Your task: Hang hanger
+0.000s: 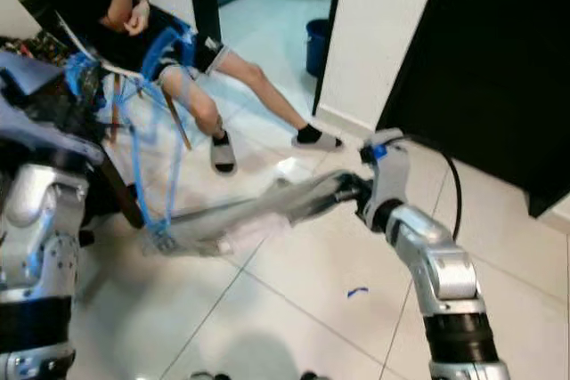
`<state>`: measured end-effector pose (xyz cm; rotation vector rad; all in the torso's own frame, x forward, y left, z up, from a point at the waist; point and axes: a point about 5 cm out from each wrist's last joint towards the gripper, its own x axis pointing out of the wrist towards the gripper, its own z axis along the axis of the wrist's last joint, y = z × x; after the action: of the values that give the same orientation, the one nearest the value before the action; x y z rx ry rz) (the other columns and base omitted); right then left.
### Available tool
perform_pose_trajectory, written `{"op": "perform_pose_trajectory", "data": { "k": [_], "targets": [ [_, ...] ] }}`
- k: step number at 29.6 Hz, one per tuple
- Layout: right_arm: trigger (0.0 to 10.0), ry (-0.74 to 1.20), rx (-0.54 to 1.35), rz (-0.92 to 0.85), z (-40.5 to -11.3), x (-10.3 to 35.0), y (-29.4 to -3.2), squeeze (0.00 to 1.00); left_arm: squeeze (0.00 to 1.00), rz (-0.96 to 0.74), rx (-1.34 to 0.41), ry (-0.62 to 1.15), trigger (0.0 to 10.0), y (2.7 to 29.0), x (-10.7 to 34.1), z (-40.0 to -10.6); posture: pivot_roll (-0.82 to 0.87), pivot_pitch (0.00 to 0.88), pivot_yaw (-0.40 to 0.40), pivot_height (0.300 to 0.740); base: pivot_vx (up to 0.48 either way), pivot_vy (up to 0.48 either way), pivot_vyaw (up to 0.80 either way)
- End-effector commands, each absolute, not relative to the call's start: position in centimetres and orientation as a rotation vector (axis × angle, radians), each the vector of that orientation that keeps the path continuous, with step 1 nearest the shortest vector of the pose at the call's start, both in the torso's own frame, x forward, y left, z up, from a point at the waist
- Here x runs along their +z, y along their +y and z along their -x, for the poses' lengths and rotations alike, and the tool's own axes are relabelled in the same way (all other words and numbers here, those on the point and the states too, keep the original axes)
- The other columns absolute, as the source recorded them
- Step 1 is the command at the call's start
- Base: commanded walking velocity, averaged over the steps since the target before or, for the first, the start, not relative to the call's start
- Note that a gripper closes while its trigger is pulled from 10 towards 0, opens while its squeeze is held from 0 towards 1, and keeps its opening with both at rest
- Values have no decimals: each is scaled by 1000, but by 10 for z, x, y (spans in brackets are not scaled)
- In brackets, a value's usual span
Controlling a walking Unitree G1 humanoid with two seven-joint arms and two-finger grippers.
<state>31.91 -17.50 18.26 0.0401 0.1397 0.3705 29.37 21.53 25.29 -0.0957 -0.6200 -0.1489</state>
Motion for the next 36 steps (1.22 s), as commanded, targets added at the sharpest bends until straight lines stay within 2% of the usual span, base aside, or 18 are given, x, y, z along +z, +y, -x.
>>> {"op": "perform_pose_trajectory", "data": {
  "k": [1,4,6,7,8,9,10,13,15,17,22,24,26,28,30,32,33,36],
  "targets": [
    [10000,86,355,-65,-314,188,-180,0,0,44,-208,-559,10000,207,241,-285,94,150,-91,740,0,0,800],
    [10000,63,370,-88,-311,189,-177,0,0,63,-224,-514,10000,202,231,-279,94,150,-91,740,0,0,800],
    [10000,52,381,-92,-307,188,-173,0,0,-13,-180,-438,10000,202,218,-277,96,152,-90,740,0,0,800],
    [10000,50,384,-98,-302,183,-170,0,0,-59,-60,-379,10000,216,205,-272,104,159,-85,740,0,0,800],
    [10000,50,384,-98,-302,183,-170,0,0,-59,-60,-379,10000,216,205,-272,104,159,-85,740,0,0,800],
    [10000,58,409,-115,-297,179,-163,0,0,50,156,-429,10000,239,216,-272,119,161,-95,740,0,0,800],
    [10000,58,409,-115,-297,179,-163,0,0,50,156,-429,10000,239,216,-272,119,161,-95,740,0,0,800],
    [10000,70,457,-108,-299,180,-155,0,0,219,148,-563,10000,235,246,-283,116,154,-93,740,0,0,800],
    [10000,77,488,-99,-299,182,-149,0,0,248,92,-630,10000,226,262,-288,112,152,-92,740,0,0,800],
    [10000,93,579,-80,-298,184,-124,0,0,319,-55,-824,10000,208,313,-302,103,146,-86,740,0,0,800],
    [10000,93,651,-95,-293,185,-106,0,0,386,-218,-940,10000,191,347,-303,113,142,-81,740,0,0,800],
    [10000,92,719,-119,-288,187,-93,0,0,529,-411,-985,10000,174,363,-301,111,137,-76,740,0,0,800],
    [10000,88,753,-128,-285,188,-88,0,0,606,-516,-995,10000,164,369,-298,111,137,-76,740,0,0,800],
    [10000,73,809,-173,-282,194,-79,0,0,700,-713,-966,10000,141,363,-292,102,134,-73,740,0,0,800],
    [10000,70,824,-185,-281,196,-76,0,0,727,-767,-959,10000,136,362,-290,102,134,-73,740,0,0,800],
    [10000,66,941,-263,-272,205,-64,0,0,675,-866,-900,10000,118,344,-291,89,129,-74,740,0,0,800],
    [10000,66,941,-263,-272,205,-64,0,0,675,-866,-900,10000,118,344,-291,89,129,-74,740,0,0,800],
    [10000,118,1174,-228,-245,205,-51,0,0,526,-838,-829,10000,104,324,-305,85,125,-83,740,0,0,800]
  ]
}}
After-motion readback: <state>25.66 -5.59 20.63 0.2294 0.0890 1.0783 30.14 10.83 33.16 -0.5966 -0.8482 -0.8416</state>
